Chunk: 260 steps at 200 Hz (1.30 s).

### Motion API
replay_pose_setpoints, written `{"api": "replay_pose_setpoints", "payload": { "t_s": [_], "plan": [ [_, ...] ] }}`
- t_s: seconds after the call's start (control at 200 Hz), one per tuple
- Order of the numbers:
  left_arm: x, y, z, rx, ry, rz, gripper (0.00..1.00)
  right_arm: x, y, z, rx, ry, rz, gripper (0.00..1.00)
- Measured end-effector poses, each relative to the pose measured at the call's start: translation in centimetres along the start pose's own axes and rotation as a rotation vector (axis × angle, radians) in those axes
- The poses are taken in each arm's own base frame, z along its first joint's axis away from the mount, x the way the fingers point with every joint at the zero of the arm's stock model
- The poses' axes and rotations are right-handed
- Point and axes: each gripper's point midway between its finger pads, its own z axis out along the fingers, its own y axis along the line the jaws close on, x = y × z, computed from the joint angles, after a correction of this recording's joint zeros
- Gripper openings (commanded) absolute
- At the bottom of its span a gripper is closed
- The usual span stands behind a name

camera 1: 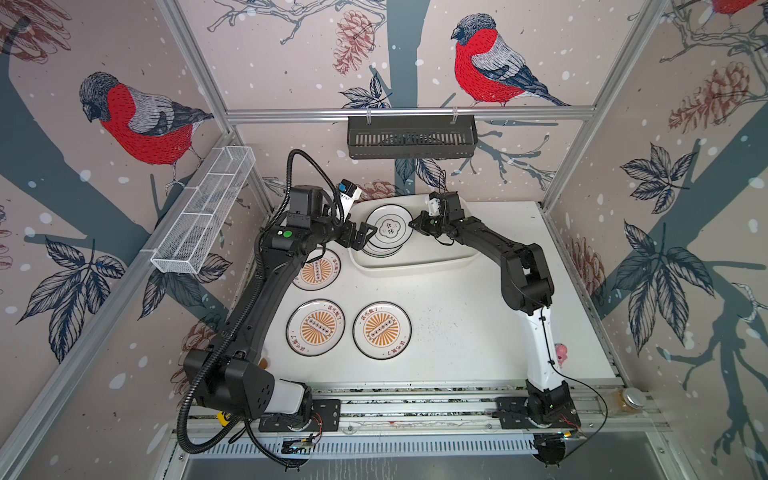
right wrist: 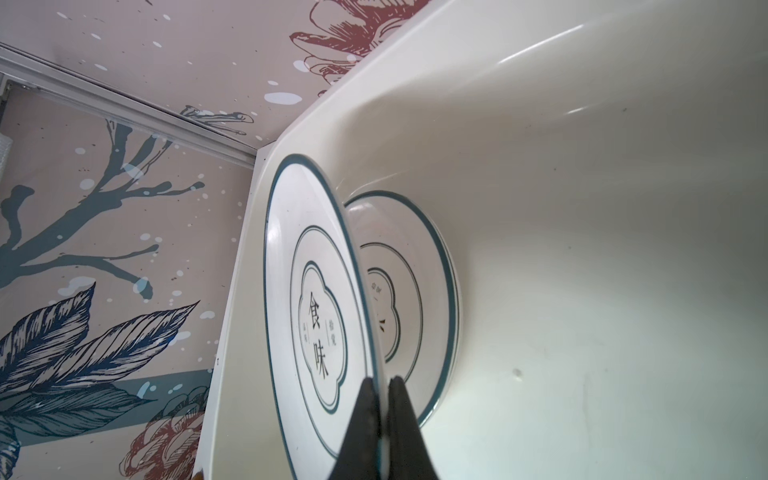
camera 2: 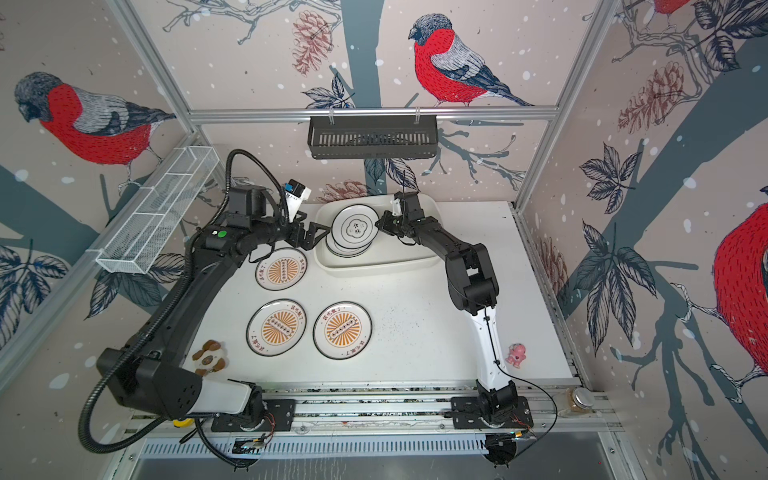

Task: Place the plates into the plastic bin on the countertop
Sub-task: 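Lower the plate into the bin onto the stacked plates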

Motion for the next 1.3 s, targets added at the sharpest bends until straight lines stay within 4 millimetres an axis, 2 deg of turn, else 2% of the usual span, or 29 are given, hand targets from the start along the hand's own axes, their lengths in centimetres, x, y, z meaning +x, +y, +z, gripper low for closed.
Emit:
{"api": "replay_pose_setpoints", "payload": {
  "t_s": [0.295,0.49,0.991,1.301],
  "plan": [
    [0.0,-0.6,0.7,0.041,-0.005,0.002,0.97,1.0,-0.8,2.4,0.015,0.027,0.027,0.05],
    [0.0,-0.6,0.8,0.047,-0.008,0.003,0.97,1.7,-1.3,3.1,0.03,0.051,0.037,0.06],
    [-0.1,-0.8,1.2,0.068,-0.011,0.003,0.97,2.3,-1.9,3.8,0.048,0.08,0.049,0.15],
    [0.0,-0.7,1.2,0.069,-0.009,0.002,0.97,2.5,-2.2,3.7,0.063,0.093,0.035,0.24]
  ]
}}
